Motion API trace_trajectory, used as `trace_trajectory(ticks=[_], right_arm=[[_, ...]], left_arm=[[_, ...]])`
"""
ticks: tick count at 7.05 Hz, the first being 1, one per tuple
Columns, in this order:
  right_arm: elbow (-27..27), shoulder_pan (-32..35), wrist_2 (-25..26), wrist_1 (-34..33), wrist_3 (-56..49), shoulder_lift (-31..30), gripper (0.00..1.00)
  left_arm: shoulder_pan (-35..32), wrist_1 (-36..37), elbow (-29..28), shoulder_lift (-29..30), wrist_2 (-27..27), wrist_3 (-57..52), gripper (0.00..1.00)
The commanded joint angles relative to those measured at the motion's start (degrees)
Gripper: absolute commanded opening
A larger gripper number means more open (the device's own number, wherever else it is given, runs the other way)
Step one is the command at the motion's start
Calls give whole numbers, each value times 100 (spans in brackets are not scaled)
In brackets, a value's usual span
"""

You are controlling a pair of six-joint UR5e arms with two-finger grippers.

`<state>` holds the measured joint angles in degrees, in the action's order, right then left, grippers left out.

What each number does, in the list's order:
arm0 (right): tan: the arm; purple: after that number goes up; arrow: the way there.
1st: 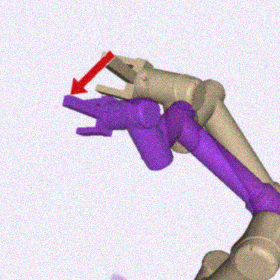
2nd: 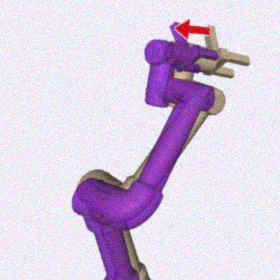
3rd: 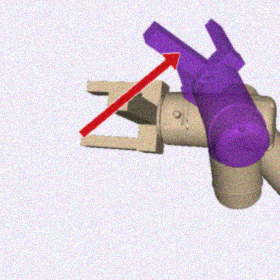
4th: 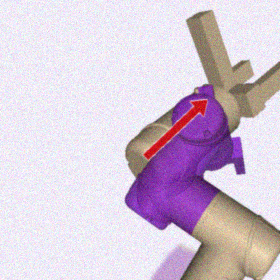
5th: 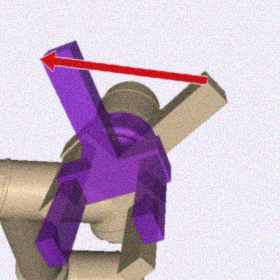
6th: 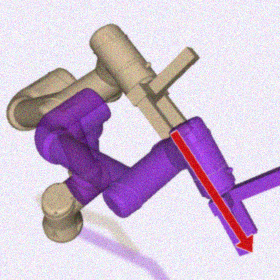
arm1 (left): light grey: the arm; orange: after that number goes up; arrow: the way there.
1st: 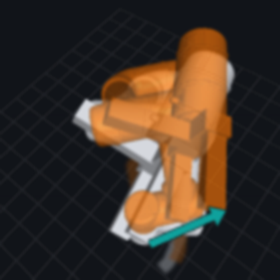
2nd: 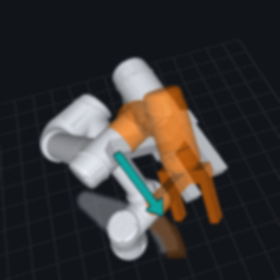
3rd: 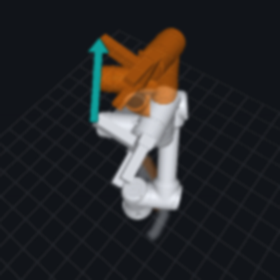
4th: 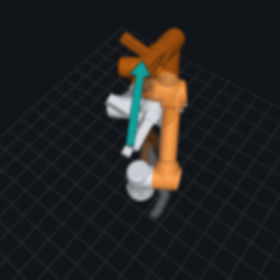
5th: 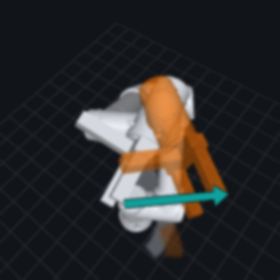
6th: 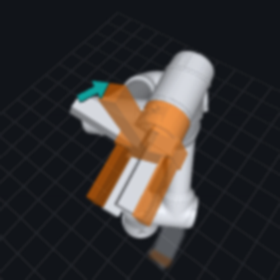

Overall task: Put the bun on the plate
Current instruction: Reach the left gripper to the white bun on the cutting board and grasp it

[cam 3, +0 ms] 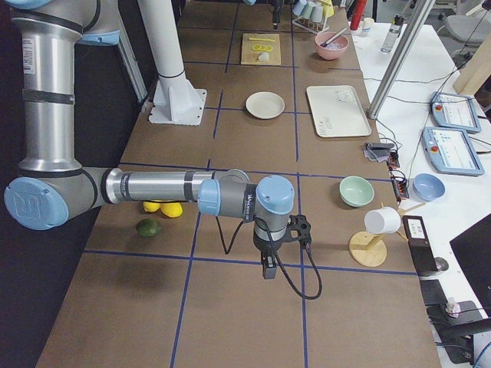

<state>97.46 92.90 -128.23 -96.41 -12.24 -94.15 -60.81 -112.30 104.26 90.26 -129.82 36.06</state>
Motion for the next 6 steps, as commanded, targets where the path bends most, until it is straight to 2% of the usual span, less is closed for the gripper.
trace_trajectory(ticks=[1,2,4,6], right_arm=[[-86,0,0,8,-7,-7,100],[-96,0,0,8,-7,2,100],[-96,0,0,8,-7,2,100],[-96,0,0,8,-7,2,100]], left_arm=[[849,-108,148,210,457,665,100],[1164,-117,148,298,545,1179,100],[1946,-82,61,449,1508,1728,100],[1994,-108,-2,379,1618,1694,100]])
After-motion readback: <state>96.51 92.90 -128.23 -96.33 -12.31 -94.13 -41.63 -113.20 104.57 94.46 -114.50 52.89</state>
